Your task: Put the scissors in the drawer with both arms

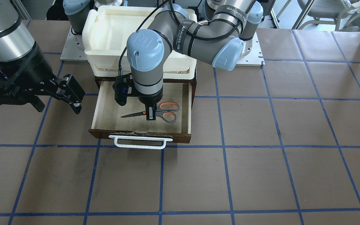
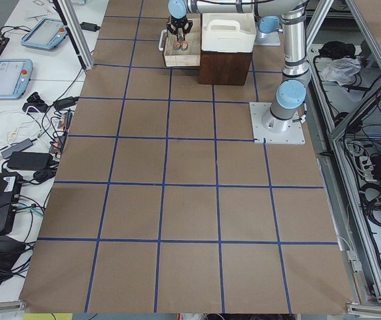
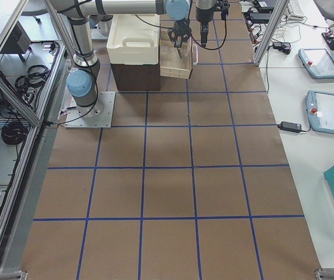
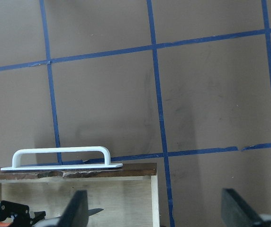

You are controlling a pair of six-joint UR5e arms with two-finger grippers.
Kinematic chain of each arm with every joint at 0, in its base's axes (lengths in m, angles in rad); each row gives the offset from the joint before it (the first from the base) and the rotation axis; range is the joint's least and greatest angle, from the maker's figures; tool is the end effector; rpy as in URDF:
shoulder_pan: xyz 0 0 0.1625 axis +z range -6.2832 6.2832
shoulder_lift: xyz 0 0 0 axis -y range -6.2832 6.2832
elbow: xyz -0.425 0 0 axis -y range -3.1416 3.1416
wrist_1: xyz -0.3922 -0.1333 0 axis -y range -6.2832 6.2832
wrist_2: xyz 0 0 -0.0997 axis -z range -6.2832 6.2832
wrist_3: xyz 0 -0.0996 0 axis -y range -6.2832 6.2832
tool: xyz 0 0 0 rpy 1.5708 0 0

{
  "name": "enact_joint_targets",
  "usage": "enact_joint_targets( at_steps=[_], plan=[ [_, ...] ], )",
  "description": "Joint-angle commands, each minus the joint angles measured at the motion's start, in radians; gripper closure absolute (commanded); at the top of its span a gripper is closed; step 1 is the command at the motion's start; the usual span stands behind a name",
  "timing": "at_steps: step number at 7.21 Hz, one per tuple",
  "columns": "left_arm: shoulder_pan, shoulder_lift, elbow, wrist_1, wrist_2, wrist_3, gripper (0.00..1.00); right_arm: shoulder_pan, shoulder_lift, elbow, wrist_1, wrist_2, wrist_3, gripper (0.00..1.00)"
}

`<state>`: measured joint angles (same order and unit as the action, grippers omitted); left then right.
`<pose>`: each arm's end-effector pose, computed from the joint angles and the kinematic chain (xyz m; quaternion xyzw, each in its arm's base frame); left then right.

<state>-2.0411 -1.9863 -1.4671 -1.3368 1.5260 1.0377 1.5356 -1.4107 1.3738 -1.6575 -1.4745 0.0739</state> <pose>-0.4112 -0.5050 0.3241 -0.6832 -0.7288 -0.0311 0.0324 0.1227 -0.5755 0.5104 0.0514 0.9956 -0.0608 0.0492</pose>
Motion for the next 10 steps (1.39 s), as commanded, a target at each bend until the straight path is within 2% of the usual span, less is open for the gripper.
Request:
enact_joint_targets(
  at_steps=[1,8,9,10],
  plan=[
    [-0.011,-0.012,-0.018,0.014,0.002,-0.002,1.0,0.0,-0.001,0.005,0.013,-0.01,0.0,0.0],
    [-0.024,-0.034,-0.053,0.071,0.002,-0.002,0.97,0.0,-0.001,0.013,0.018,-0.013,-0.002,0.0],
    [-0.024,-0.034,-0.053,0.071,0.0,-0.007,0.55,0.0,-0.002,0.025,0.016,-0.023,-0.002,0.0],
    [-0.024,-0.032,-0.053,0.076,-0.015,-0.011,0.08,0.001,-0.004,0.028,0.015,-0.065,-0.003,0.0]
  ],
)
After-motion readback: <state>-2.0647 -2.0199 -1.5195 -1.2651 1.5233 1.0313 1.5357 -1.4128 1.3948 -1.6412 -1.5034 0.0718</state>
